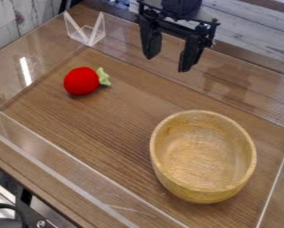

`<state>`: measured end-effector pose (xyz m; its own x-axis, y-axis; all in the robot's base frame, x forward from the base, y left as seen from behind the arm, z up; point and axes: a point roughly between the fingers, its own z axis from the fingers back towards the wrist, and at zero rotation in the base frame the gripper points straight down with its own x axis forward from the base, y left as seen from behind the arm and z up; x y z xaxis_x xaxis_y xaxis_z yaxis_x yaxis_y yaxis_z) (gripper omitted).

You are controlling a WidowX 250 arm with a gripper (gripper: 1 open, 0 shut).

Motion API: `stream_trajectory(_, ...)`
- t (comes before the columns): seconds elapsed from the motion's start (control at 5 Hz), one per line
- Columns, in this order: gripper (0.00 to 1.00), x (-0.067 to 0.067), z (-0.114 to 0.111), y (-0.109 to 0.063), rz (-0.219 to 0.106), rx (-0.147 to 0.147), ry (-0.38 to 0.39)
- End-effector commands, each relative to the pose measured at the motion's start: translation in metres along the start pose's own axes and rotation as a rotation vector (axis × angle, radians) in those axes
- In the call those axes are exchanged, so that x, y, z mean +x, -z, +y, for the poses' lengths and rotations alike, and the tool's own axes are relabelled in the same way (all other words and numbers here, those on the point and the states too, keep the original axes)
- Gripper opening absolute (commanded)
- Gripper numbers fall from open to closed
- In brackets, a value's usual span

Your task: Move the red object to the right side of the table

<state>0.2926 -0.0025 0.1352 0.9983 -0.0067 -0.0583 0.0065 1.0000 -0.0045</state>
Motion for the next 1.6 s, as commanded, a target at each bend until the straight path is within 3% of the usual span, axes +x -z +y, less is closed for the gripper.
stream_trajectory(0.0, 1.0, -0.003, 0.006, 0.015, 0.032, -0.001, 0.008)
stream_trajectory(0.2, 1.0, -0.018, 0.026, 0.019, 0.025, 0.002, 0.097)
stream_trajectory(0.6, 1.0, -0.037, 0.09, 0.016, -0.031, 0.042, 0.21)
stream_trajectory(0.8, 1.0, -0.038, 0.117, 0.017, -0.045, 0.065, 0.238)
stream_trajectory(1.0, 1.0, -0.034, 0.145, 0.018, -0.057, 0.07, 0.246)
stream_trajectory(1.2, 1.0, -0.031, 0.166, 0.024, -0.076, 0.056, 0.265)
stream_trajectory(1.4, 1.0, -0.027, 0.167, 0.04, -0.09, 0.037, 0.204)
